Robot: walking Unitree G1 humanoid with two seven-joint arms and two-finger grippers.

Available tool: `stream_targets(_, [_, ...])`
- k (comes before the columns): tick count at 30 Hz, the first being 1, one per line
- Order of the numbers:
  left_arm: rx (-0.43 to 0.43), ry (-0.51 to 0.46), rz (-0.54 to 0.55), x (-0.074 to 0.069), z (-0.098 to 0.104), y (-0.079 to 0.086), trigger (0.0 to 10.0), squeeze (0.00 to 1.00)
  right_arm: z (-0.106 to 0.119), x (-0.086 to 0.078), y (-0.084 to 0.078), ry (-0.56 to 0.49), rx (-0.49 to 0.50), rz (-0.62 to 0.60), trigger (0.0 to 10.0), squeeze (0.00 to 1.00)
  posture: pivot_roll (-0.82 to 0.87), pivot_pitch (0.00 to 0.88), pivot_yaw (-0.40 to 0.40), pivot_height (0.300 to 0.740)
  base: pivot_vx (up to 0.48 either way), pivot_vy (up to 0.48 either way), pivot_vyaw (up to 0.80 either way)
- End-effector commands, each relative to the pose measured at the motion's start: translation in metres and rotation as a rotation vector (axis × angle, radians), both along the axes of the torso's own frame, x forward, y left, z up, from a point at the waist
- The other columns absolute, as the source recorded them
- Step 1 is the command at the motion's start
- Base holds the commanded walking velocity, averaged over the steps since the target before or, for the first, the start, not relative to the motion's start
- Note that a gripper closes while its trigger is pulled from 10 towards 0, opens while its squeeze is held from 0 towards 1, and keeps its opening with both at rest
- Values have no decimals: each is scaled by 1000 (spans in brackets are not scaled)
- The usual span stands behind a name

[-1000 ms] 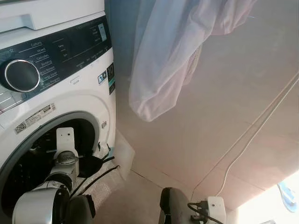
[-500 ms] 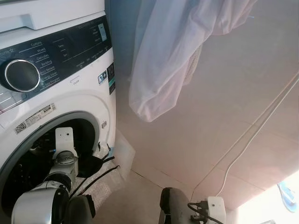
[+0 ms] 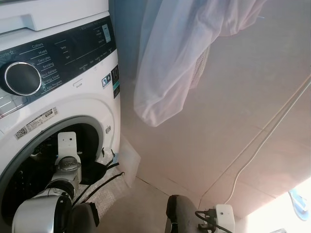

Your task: Clothes washing

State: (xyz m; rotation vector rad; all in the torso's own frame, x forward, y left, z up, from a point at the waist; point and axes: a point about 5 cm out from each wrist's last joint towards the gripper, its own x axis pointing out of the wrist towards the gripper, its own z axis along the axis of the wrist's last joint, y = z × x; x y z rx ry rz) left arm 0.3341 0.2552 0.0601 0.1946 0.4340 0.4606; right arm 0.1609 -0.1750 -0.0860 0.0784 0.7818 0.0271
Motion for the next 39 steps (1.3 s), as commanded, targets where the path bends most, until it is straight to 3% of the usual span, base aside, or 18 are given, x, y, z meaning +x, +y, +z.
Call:
stream_targets(1, [26, -31, -51, 5, 4, -8, 10000, 1000, -19, -37, 15, 201, 24, 34, 10000, 0, 117, 0, -101, 462, 0, 0, 0])
stream_targets(3, [32, -56, -78, 6, 6, -11, 10000, 1000, -19, -37, 15, 201, 25, 34, 10000, 0, 117, 0, -101, 462, 0, 0, 0])
stream_targets(4, [38, -67, -93, 6, 6, -12, 10000, 875, -19, -37, 15, 201, 24, 34, 10000, 0, 120, 0, -99, 462, 0, 0, 0])
stream_targets(5, [44, -95, -121, 7, 8, -14, 10000, 0, -19, -37, 15, 201, 24, 34, 10000, 0, 120, 0, -99, 462, 0, 0, 0])
stream_targets(12, [77, -131, -204, 3, 5, -17, 10000, 0, -19, -36, 15, 202, 22, 39, 10000, 0, 132, 0, -100, 462, 0, 0, 0])
stream_targets(13, [99, -117, -296, 0, 1, -22, 10000, 0, -19, -36, 15, 202, 23, 42, 10000, 0, 132, 0, -100, 462, 0, 0, 0])
stream_targets(14, [99, -117, -296, 0, 1, -22, 10000, 0, -19, -36, 15, 202, 23, 42, 10000, 0, 132, 0, -100, 462, 0, 0, 0])
stream_targets(15, [133, -99, -411, -5, -6, -28, 10000, 0, -19, -36, 15, 202, 24, 44, 10000, 0, 141, 0, -97, 462, 0, 0, 0])
stream_targets(18, [184, -57, -529, -18, -19, -30, 10000, 0, -19, -36, 15, 201, 24, 47, 10000, 0, 142, 0, -98, 462, 0, 0, 0])
stream_targets(21, [218, -30, -511, -24, -23, -21, 10000, 0, -19, -36, 15, 201, 24, 48, 10000, 0, 144, 0, -95, 462, 0, 0, 0])
stream_targets(27, [208, -26, -462, -32, -26, -8, 10000, 0, -19, -37, 15, 202, 22, 49, 10000, 0, 143, 0, -95, 462, 0, 0, 0])
stream_targets(32, [331, 20, -712, -41, -35, -22, 10000, 0, -19, -37, 15, 202, 20, 52, 10000, 0, 144, 0, -98, 462, 0, 0, 0])
stream_targets(39, [415, 54, -802, -43, -39, -30, 10000, 0, -19, -37, 14, 201, 19, 52, 10000, 0, 144, 0, -102, 462, 0, 0, 0])
